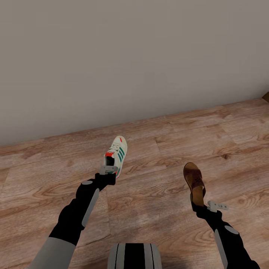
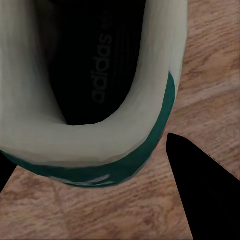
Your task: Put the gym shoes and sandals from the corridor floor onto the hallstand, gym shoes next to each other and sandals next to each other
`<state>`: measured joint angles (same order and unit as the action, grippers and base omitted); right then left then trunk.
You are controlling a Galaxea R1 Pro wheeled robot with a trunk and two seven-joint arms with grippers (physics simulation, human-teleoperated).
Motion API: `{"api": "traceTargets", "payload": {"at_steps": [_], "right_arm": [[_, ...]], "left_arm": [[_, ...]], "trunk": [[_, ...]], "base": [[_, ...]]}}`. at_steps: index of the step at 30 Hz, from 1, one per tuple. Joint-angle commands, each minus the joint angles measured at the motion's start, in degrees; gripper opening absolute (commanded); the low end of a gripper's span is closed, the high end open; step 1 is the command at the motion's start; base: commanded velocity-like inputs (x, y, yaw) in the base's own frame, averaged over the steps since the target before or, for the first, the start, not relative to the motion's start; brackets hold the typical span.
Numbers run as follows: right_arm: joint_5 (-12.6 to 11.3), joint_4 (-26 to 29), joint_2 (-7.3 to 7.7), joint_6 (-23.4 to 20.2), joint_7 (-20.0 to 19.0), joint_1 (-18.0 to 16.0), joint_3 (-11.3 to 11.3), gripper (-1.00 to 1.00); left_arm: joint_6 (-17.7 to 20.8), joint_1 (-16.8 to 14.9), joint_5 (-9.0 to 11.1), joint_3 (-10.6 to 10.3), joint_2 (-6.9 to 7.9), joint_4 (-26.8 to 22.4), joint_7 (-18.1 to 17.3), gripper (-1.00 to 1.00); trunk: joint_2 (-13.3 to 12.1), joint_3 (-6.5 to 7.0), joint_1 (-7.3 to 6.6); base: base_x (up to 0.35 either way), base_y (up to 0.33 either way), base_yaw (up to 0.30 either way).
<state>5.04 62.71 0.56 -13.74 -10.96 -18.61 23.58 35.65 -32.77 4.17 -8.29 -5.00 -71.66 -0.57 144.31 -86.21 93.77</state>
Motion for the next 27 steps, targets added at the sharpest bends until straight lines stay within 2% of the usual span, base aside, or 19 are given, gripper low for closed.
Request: {"api": "traceTargets", "payload": {"at_steps": [1,23,27], "right_arm": [[0.36,0.05,-0.03,-0.32,-0.30,-0.03,0.15,-1.00],[0.32,-0.13,-0.03,-0.32,-0.31,-0.03,0.18,-1.00],[0.32,-0.13,-0.03,-0.32,-0.31,-0.03,0.20,-1.00]], "left_arm": [[0.30,-0.02,0.48,0.03,-0.01,-0.06,0.04,-1.00],[0.30,-0.02,0.48,0.03,-0.01,-0.06,0.04,-1.00],[0.30,-0.02,0.48,0.03,-0.01,-0.06,0.04,-1.00]], "trunk": [[0.01,-0.04,-0.01],[0.01,0.33,-0.01],[-0.04,1.38,-0.11]], "base": [[0.000,0.000,-0.029],[0.000,0.000,-0.282],[0.000,0.000,-0.300]]}}
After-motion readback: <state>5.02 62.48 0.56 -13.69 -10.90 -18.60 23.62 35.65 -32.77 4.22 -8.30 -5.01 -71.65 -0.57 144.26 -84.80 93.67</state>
